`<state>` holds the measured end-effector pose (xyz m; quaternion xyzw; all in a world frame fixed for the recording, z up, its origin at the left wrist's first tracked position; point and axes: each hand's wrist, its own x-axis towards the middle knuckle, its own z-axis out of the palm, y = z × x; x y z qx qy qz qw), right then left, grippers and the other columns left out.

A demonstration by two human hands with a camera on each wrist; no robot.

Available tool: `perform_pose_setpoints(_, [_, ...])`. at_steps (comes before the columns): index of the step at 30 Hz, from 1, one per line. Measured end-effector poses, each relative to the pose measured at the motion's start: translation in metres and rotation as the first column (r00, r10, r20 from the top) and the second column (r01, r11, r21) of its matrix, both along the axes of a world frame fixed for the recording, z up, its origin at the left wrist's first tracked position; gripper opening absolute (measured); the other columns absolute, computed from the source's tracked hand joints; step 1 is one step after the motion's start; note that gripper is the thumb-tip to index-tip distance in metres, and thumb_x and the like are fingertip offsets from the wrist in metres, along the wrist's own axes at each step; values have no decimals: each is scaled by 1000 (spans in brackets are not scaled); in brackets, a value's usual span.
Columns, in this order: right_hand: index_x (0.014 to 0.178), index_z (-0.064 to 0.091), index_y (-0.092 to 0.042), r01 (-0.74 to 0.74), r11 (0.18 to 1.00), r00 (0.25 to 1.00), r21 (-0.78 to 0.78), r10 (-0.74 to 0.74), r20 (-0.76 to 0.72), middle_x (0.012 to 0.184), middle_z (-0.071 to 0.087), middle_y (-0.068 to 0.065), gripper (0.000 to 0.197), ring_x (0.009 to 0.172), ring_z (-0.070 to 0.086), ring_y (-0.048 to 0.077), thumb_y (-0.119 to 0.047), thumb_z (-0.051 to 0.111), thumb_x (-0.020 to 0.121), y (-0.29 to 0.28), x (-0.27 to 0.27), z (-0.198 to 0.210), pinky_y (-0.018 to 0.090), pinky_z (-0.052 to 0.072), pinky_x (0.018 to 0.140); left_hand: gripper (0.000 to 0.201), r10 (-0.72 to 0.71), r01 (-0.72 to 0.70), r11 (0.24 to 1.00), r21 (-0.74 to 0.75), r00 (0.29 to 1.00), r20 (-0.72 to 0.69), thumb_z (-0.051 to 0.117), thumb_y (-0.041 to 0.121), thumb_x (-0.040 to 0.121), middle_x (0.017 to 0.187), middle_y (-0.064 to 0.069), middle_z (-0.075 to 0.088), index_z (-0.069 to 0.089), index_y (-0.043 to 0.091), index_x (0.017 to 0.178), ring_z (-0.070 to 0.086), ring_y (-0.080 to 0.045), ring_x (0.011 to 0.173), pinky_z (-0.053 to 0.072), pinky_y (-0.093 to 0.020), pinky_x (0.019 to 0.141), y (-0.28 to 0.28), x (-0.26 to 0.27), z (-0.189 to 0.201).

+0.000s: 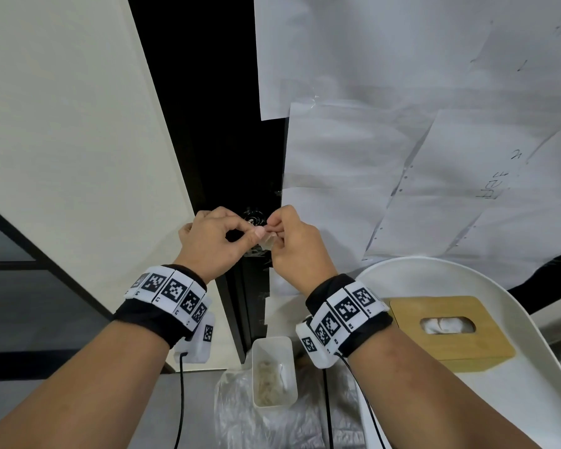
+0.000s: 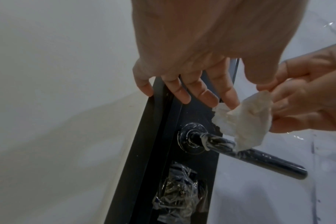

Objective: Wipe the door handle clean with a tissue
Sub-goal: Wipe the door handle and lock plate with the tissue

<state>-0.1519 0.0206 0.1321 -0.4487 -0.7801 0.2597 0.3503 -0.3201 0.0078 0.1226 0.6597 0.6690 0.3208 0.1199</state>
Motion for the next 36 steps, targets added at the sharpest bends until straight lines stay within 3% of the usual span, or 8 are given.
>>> perform_pose_setpoints(7, [103,47,-18,30,998,996,-54,-34,-78,97,67,5,23,86,64,15,0,47,88,0,0,1,29,56,75,5,0,1,1000,-19,1000,11,67,49,81,100,21,63,68,48,86,47,-8,114,22,-41,100,-3,0,6])
perform_pose_setpoints(11, [110,57,-17,102,982,990,-160,-116,-80,100,67,1,20,93,63,15,-12,53,91,11,4,-4,27,51,85,10,-27,30,999,-18,993,116,68,41,83,94,26,66,67,51,86,53,1,103,34,-50,103,-3,-7,7])
perform_pose_setpoints(14, [96,65,-19,69,960,987,-271,-106,-124,94,70,-1,10,90,65,14,-22,57,91,13,4,-6,30,52,86,20,-43,47,999,-24,988,147,69,37,84,89,30,66,65,56,83,54,5,98,38,-50,101,-3,-10,7])
perform_pose_setpoints(18, [78,64,-23,129,962,971,-243,-172,-167,80,66,-6,12,80,64,12,-14,60,86,13,2,-4,24,52,75,19,-25,28,999,-23,995,101,68,34,85,83,26,64,63,52,84,53,12,92,32,-44,104,-5,-6,10])
perform_pose_setpoints(21, [78,59,-22,203,966,962,-162,-228,-149,76,62,-8,11,73,58,8,-15,59,87,14,4,-3,17,47,65,18,-7,9,999,-48,999,43,68,34,86,86,18,63,60,49,95,54,5,93,25,-36,99,-4,-5,11])
perform_pose_setpoints(24, [80,59,-18,233,961,949,-151,-258,-180,78,64,-3,9,71,57,6,-15,57,89,13,6,-3,13,43,61,20,-20,22,997,-80,999,28,65,35,88,85,18,63,56,46,101,53,2,90,24,-40,101,-3,-6,12])
perform_pose_setpoints(32, [85,57,-19,141,980,982,-143,-157,-104,76,59,-5,7,70,56,10,-17,55,91,13,10,5,26,48,66,26,-53,59,997,-43,988,142,50,38,94,96,21,60,49,54,115,52,-10,109,28,-47,106,-5,-2,12])
perform_pose_setpoints(36, [86,63,-20,49,991,997,-127,-56,-57,82,63,-5,9,79,60,11,-17,56,90,10,9,11,26,50,72,30,-129,134,986,-98,990,51,51,44,93,115,24,48,51,57,120,45,-11,118,30,-51,105,-2,1,12])
